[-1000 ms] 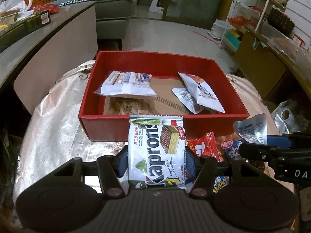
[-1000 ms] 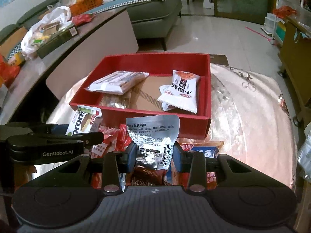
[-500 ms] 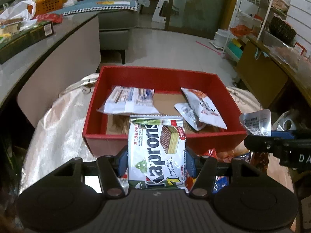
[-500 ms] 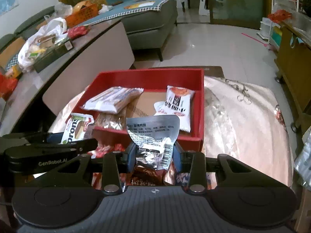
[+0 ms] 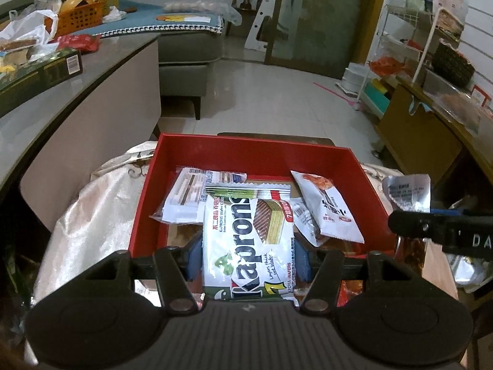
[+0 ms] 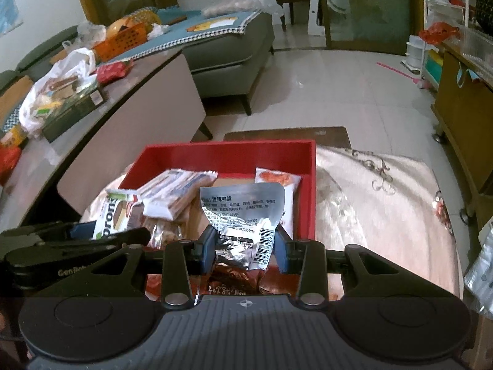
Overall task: Organize snacks
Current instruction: 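Lift the wafer and sachet and carry them over the red box, then open both grippers to drop the wafer and sachet into the box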
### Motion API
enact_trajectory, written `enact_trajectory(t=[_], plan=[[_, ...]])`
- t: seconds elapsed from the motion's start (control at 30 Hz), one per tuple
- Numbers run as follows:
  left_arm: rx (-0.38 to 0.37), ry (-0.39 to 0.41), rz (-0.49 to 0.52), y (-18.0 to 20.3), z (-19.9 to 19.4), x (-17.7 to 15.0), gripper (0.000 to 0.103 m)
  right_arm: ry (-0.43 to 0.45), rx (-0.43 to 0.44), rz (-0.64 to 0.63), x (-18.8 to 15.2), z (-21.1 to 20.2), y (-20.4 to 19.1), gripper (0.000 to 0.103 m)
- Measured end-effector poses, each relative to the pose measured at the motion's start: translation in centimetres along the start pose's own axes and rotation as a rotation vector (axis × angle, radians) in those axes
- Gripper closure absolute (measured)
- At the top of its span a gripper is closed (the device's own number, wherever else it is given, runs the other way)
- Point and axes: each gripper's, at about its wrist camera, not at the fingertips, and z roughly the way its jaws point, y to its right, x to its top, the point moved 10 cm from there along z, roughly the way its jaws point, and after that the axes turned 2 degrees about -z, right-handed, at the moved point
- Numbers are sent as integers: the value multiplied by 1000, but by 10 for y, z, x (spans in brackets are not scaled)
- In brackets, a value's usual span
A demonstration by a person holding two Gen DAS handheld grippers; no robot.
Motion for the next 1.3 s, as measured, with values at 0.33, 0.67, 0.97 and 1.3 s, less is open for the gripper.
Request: enact_trajectory(t=[0.33,0.67,0.97,1.3], plan=[[23,9,-2,-3,25,20,52,15,6,14,24,25,-2,56],[51,-12,-14,-10,63,33,52,-19,2,19,37,69,1,56],[81,-11,27,-5,82,32,52,-60,0,16,32,98,3,56],[99,-11,60,1,89,30,52,-83,-11,6,27,109,3,54]])
